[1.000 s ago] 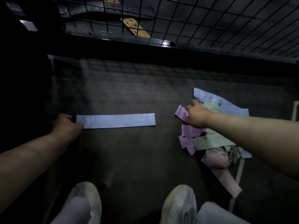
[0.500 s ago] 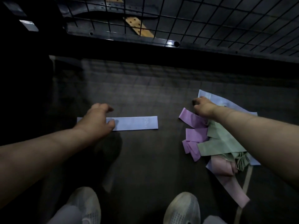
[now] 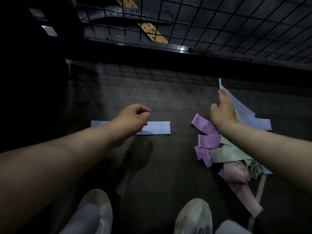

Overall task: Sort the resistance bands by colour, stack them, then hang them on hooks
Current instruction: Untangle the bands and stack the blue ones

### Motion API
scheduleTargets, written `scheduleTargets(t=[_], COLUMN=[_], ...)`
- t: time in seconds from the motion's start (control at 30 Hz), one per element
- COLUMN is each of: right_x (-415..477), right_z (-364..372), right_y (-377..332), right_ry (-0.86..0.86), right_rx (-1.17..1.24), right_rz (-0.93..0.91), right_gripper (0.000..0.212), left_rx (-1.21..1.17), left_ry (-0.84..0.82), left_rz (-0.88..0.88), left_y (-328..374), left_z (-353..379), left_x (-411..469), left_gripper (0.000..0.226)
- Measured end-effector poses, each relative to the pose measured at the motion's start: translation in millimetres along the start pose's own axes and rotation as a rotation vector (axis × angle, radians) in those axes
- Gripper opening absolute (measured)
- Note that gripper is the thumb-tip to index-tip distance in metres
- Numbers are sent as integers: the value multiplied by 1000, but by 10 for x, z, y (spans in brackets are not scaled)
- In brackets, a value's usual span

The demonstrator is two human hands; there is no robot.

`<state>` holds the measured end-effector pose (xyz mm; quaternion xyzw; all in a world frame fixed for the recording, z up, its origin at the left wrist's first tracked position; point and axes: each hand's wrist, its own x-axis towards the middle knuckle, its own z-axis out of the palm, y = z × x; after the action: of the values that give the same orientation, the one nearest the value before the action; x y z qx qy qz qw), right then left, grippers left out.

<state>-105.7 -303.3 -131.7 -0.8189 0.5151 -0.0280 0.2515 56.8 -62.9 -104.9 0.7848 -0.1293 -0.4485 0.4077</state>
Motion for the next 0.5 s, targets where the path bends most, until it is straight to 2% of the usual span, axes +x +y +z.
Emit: scheduleTargets(t=[0.13,0.3,0.4,0.43,0.5], right_x=[-655,-1329,-1600,-1677,-1812], right_z=[-19,-45,-63,-78,-150], right_y=[-403,-1032,-1373,-1469,-1651], right_ry=[-123,-493,-618,-659,-761], right_rx=[70,23,-6,11,3], right_rz=[-176,-390,-446,-462,-445], right_gripper=[63,68,68,64,52], left_rx=[-301,-579,-636,-573,-313], left_ry=[-155,-262,-112,-52,69], left_rz=[-93,-241,-257,-236,-187], left_y=[270,322,314,306,239], left_z=[104,103,-13,-78,-228], left_x=[-114,-237,-382,-427,-493], left_gripper=[14,39,24,16,25])
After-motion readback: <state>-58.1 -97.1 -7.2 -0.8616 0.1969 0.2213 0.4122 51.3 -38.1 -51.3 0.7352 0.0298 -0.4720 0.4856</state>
